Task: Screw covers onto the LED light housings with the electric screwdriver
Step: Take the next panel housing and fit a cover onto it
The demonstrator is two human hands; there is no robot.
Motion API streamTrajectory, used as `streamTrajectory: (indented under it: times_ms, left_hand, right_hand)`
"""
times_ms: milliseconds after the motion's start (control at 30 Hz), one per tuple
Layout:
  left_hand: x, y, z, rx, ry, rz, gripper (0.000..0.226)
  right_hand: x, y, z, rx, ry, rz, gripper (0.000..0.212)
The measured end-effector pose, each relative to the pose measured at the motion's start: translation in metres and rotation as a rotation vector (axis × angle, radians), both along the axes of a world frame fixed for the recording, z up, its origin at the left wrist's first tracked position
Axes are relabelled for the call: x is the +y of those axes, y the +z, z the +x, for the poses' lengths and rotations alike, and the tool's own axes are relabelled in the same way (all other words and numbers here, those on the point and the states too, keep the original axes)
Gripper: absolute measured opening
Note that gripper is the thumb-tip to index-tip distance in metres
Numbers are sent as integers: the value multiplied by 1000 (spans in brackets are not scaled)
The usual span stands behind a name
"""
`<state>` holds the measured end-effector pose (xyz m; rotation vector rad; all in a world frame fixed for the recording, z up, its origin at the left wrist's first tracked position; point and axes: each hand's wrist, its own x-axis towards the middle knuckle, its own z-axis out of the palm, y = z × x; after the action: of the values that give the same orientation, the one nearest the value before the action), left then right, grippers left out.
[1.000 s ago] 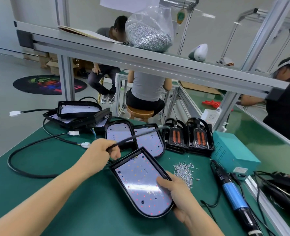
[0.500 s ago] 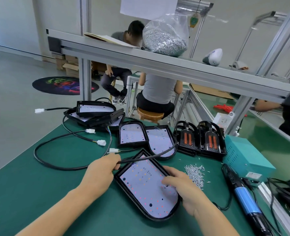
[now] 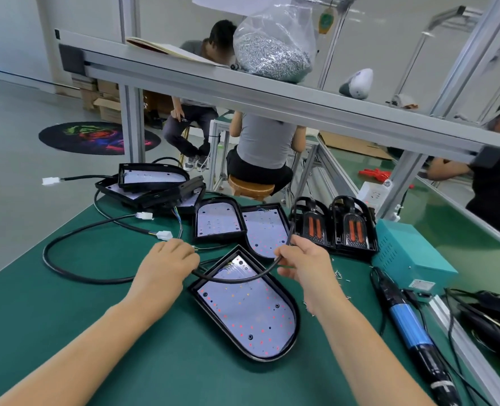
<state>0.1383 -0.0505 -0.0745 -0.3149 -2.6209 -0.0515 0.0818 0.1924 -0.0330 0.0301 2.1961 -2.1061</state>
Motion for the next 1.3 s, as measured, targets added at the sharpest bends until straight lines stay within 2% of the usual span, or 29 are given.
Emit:
streamTrajectory:
  times_ms: [67,167,267,367,433,500,600,700,767,833,900,1000,1100,1133,1200,1300]
  left_hand:
    - [-4,-4,-7,-49,28,82,43]
    - [-12,-8,-12,-169,81,250,42]
    - [-17,-6,-10,-309,71,535,47]
    - [-19,0,-7,-393,6,677,55]
    - [-17,6,-4,-432,-16,831,62]
    - [-10,12,0,-417,-20,965,70]
    - [9,26,10,-288,-92,1089,70]
    - [35,44,16,-157,-203,1194,43]
    - [48,49,14,-107,-224,1204,35]
    - [56,48,9,-118,-202,1131,44]
    - [59,42,4,-175,-159,1103,50]
    - [56,32,-4,-222,-115,1221,45]
    - [49,22,-4,-171,-55,1156,53]
    - [47,19,-4,-153,-41,1103,55]
    - [44,12,-1,-101,-36,1002,54]
    - [39,-5,2,-25,3,866,47]
  right_hand:
    - [-4,-3,4,75,12,5,44]
    - [-11,-6,14,138,25,-41,60]
    - [-13,-7,17,122,14,-136,55]
    - [-18,-7,24,137,-32,-207,43]
    - [-25,-8,31,189,-78,-249,46]
    - [-34,-8,38,252,-91,-260,46]
    - [-45,-6,38,280,-63,-224,46]
    - [-57,0,36,290,11,-115,35]
    - [-68,0,41,301,89,-28,24]
    - [-80,-6,48,308,137,61,18]
    - [-91,-14,53,347,161,196,21]
    - [-94,-23,58,347,253,388,33]
    - [-83,-26,57,420,337,574,25]
    - [-75,-27,54,486,312,659,24]
    - [-56,-28,44,585,200,888,36]
    - [-23,-33,31,460,101,1109,48]
